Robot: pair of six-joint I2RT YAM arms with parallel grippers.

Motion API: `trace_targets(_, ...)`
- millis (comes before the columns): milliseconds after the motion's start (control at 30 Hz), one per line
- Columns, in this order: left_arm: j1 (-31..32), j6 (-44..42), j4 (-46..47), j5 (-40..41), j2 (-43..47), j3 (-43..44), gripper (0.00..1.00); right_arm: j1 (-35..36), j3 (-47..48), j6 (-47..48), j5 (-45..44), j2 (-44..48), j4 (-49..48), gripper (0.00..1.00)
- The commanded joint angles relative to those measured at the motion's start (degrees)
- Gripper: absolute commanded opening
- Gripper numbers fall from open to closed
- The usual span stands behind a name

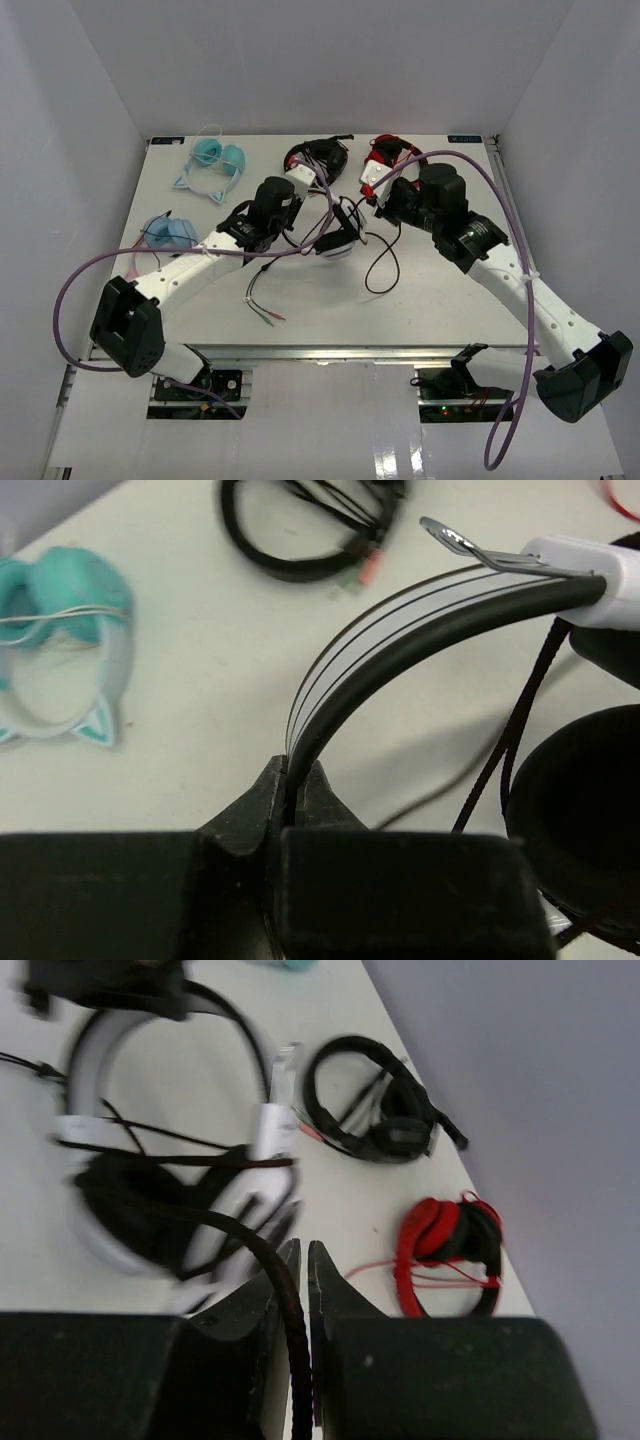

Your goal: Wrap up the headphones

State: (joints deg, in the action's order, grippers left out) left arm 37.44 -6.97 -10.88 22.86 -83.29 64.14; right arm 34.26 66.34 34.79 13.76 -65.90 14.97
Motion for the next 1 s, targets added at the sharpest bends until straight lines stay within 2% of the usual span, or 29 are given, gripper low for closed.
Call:
trace_targets(0,1.79,-2.17,-0.89,-20.79,12.76,-3.86,0.0,-0.78,-0.1,5.79,-15.08,-1.95,-5.13,0.23)
trace_targets(67,2.0,-2.58,-0.71,-26.1,16.48,-6.09,0.0,-2.61,-1.55,4.69,-14.4,-2.5,-6.33,0.29)
trace_targets(133,2.02,-2.21,-0.63,-30.49,19.77,-7.29,0.0,-4.98,-2.88,2.72,-10.0,-3.21,-6.86,0.3)
trace_targets(167,2.02,-1.64,-0.86,-31.68,20.92,-7.36,0.0,-5.92,-2.97,1.89,-9.64,-3.57,-7.12,0.29)
trace_targets(233,2.02,1.02,-1.27,-32.9,22.98,-6.42,0.0,-9.15,-4.35,-0.05,-3.45,-4.72,-7.06,0.2)
trace_targets(300,2.02,4.04,-1.3,-33.71,24.36,-5.01,0.0,-11.75,-6.23,-2.92,4.86,-5.34,-7.32,0.12)
trace_targets(333,2.02,5.34,-1.05,-34.11,24.77,-4.35,0.0,-12.49,-7.06,-4.07,8.93,-5.74,-7.98,0.12)
trace_targets(367,2.02,6.49,-0.51,-35.84,25.11,-3.72,0.0,-13.19,-8.03,-5.31,16.96,-6.02,-8.76,0.13)
trace_targets(400,1.96,9.44,0.31,-37.55,25.11,-2.58,0.0,-13.82,-9.23,-6.76,23.55,-6.52,-9.45,0.15)
trace_targets(433,1.99,11.67,1.11,-38.15,25.11,-1.61,0.0,-14.21,-10.05,-8.07,25.84,-6.98,-10.04,0.18)
trace_targets(500,2.02,16.61,3.81,-39.81,24.36,0.79,0.0,-14.31,-12.07,-12.15,40.43,-8.23,-13.55,0.24)
trace_targets(533,2.02,19.17,5.25,-39.57,23.8,1.9,0.0,-14.31,-13.19,-14.98,44.51,-8.58,-16.68,0.27)
trace_targets(667,2.02,28.58,16.0,-36.44,21.29,6.99,0.0,-13.88,-18.22,-31.53,55.41,-10.19,-34.74,0.39)
trace_targets(833,2.02,39.76,28.35,-26.07,16.17,13.31,0.0,-11.84,-20.54,-50.74,58.9,-14.7,-52.42,0.43)
trace_targets(900,2.02,41.94,30.21,-20.34,13.91,16.11,0.0,-10.62,-21.41,-55.68,59.47,-16.14,-58.48,0.44)
trace_targets(967,2.02,41.17,27.74,-12.77,11.27,19.76,0.0,-9.65,-22.68,-58.46,59.56,-16.48,-62.82,0.43)
